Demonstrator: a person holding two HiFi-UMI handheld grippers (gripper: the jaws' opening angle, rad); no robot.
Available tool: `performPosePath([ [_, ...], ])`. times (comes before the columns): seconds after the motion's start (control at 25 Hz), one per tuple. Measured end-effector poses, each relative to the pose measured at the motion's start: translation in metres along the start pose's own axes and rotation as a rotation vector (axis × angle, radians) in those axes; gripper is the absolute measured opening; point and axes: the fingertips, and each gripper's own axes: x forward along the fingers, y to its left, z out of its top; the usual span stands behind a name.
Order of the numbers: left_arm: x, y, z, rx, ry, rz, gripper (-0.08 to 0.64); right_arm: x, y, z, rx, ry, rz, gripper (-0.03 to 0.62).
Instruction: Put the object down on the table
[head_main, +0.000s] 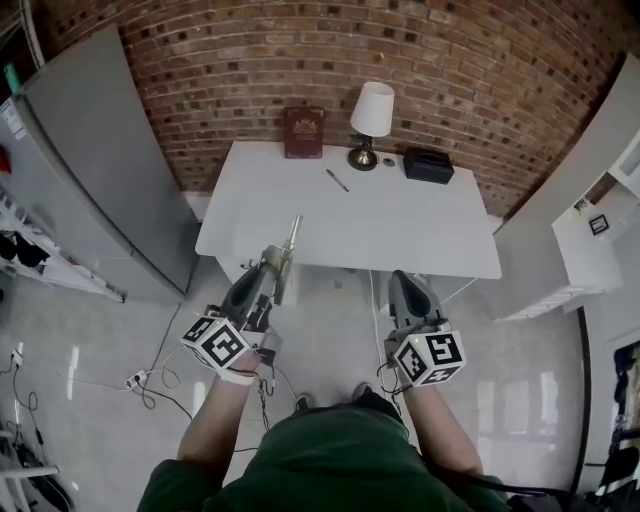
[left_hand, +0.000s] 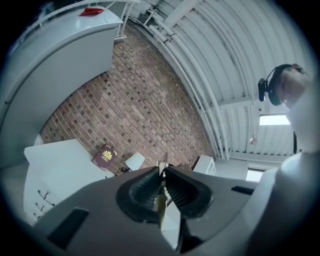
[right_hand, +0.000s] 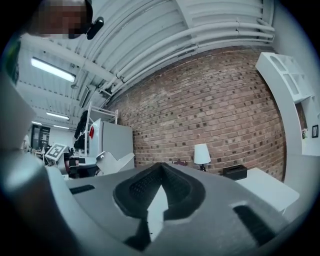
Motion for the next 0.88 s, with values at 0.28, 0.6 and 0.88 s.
performPosePath([
  [0.28,0.001,0.026,0.007,-0.02,-0.02,0.064,0.035,0.043,0.0,-0.007,-0.017,0.044,0.058,0.002],
  [0.6,0.012,0.074,0.047,0.032,-0.096,0.18,0.035,0.133,0.012,-0.016,0.038,0.07,0.214,0.002],
  [0.88,0.06,0.11,0.053,0.059,-0.127,0.288,0.035,0.21,-0.022,-0.024,0.078,0.094,0.297,0.002],
])
